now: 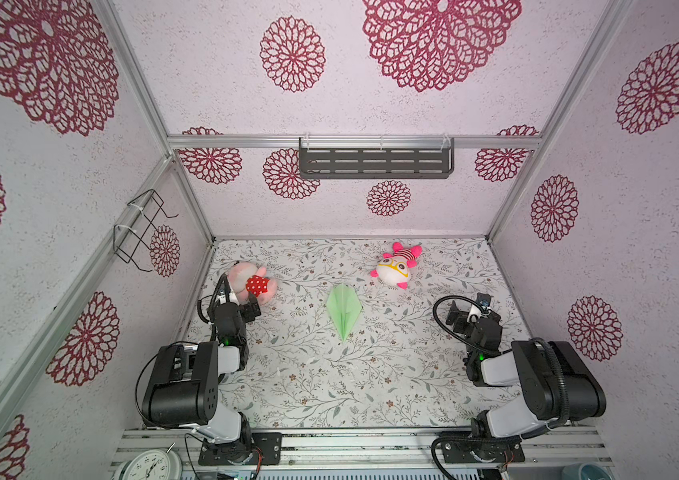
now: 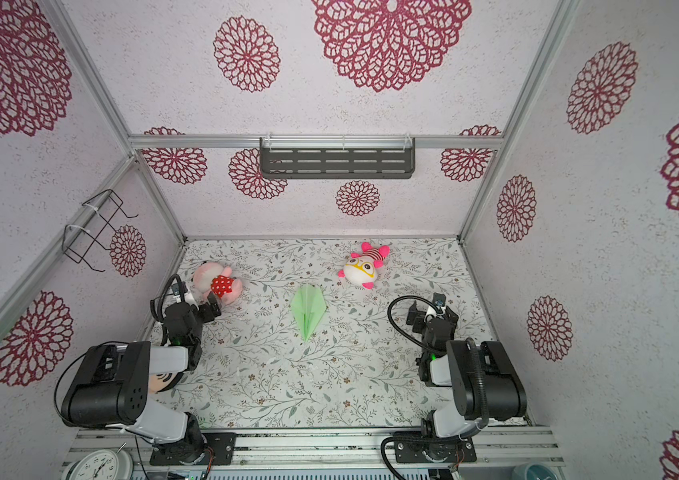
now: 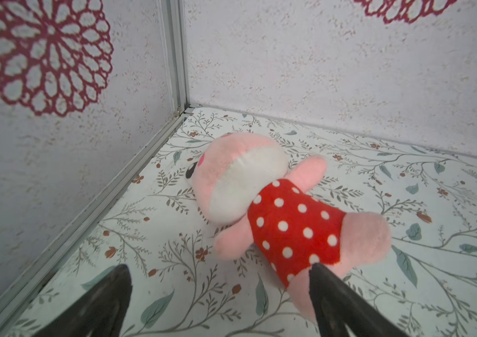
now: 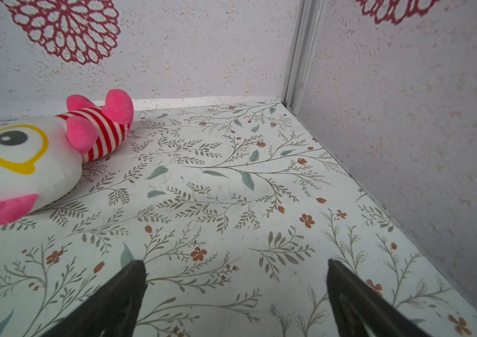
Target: Fold a paper plane with a square sheet of paper (pick it up from the middle)
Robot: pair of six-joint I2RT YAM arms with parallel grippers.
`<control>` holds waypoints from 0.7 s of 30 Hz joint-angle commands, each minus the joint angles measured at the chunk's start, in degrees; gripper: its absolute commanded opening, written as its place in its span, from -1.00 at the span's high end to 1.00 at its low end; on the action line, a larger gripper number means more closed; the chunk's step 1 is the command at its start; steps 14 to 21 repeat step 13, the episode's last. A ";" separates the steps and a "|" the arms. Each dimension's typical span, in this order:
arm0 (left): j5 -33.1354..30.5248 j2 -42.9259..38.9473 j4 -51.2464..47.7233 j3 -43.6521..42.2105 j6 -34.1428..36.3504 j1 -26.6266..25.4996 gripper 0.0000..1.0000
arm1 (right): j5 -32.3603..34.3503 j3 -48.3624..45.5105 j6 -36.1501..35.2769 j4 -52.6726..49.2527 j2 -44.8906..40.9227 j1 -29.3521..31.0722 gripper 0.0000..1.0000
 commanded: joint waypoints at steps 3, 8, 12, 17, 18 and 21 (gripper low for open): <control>0.29 0.13 -0.95 1.35 0.88 0.59 -0.95 | 3.80 1.12 1.38 1.07 -0.42 0.31 -0.98; 0.50 0.22 -1.07 1.43 0.80 0.71 -0.95 | 5.11 1.48 1.07 0.67 -0.23 0.92 -0.98; 0.68 0.26 -1.06 1.41 0.71 0.85 -0.95 | 5.20 1.58 0.70 0.27 -0.31 1.11 -0.98; 0.73 0.22 -1.07 1.42 0.70 0.85 -0.95 | 5.31 1.49 0.68 0.50 -0.23 1.20 -0.98; 0.73 0.22 -1.07 1.42 0.70 0.85 -0.95 | 5.31 1.49 0.68 0.50 -0.23 1.20 -0.98; 0.73 0.22 -1.07 1.42 0.70 0.85 -0.95 | 5.31 1.49 0.68 0.50 -0.23 1.20 -0.98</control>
